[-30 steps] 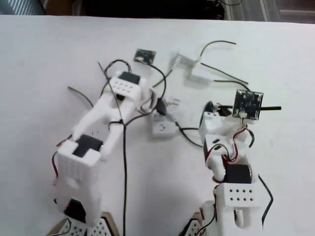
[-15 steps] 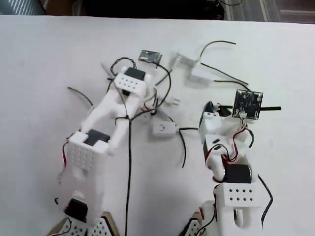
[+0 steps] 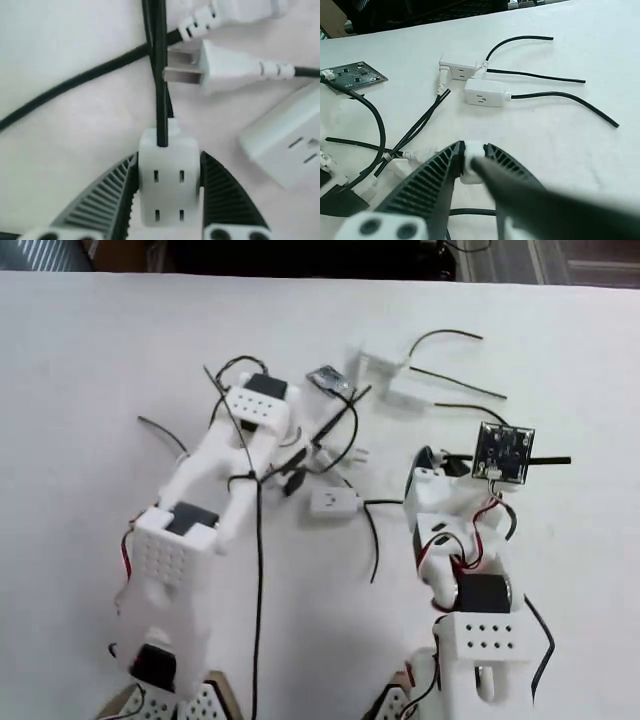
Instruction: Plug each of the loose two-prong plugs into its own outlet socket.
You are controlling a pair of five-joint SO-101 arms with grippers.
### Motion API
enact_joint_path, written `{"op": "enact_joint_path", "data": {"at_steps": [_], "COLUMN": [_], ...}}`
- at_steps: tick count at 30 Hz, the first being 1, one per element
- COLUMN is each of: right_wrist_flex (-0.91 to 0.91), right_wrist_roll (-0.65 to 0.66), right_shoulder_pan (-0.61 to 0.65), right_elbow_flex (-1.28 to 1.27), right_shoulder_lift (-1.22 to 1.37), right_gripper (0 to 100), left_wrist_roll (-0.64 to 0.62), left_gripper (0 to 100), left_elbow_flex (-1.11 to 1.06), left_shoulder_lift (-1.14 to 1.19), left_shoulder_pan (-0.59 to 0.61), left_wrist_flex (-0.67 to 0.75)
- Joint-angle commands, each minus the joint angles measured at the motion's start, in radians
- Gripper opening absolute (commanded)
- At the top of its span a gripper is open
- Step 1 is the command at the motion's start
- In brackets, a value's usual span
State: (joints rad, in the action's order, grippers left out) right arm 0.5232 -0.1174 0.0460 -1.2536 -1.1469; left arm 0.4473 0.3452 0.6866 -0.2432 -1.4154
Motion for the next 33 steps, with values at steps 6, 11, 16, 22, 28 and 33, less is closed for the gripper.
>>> {"op": "enact_joint_path", "data": {"at_steps": [6,11,16,22,28,33], "right_wrist_flex": [-0.015,-0.013,-0.013,0.056,0.147,0.203], "right_wrist_roll": [0.002,0.002,0.002,0.117,0.215,0.222], "right_shoulder_pan": [-0.007,-0.005,-0.002,0.079,0.306,0.47], "right_elbow_flex": [0.006,0.005,0.005,0.011,0.034,0.137], "right_shoulder_lift": [0.004,0.004,0.004,0.004,0.004,0.053], "right_gripper": [1.8,1.8,1.8,1.8,1.8,1.7], "left_wrist_roll": [0.199,0.199,0.19,0.083,-0.146,-0.201], "left_gripper": [28,32,32,32,32,19], "left_elbow_flex": [0.035,0.037,0.037,0.025,0.025,0.025], "left_shoulder_lift": [-0.079,-0.087,-0.226,-0.464,-0.564,-0.622], "left_shoulder_pan": [0.085,0.122,0.128,0.199,0.311,0.407], "left_wrist_flex": [0.041,0.054,-0.021,-0.08,-0.213,-0.292]}}
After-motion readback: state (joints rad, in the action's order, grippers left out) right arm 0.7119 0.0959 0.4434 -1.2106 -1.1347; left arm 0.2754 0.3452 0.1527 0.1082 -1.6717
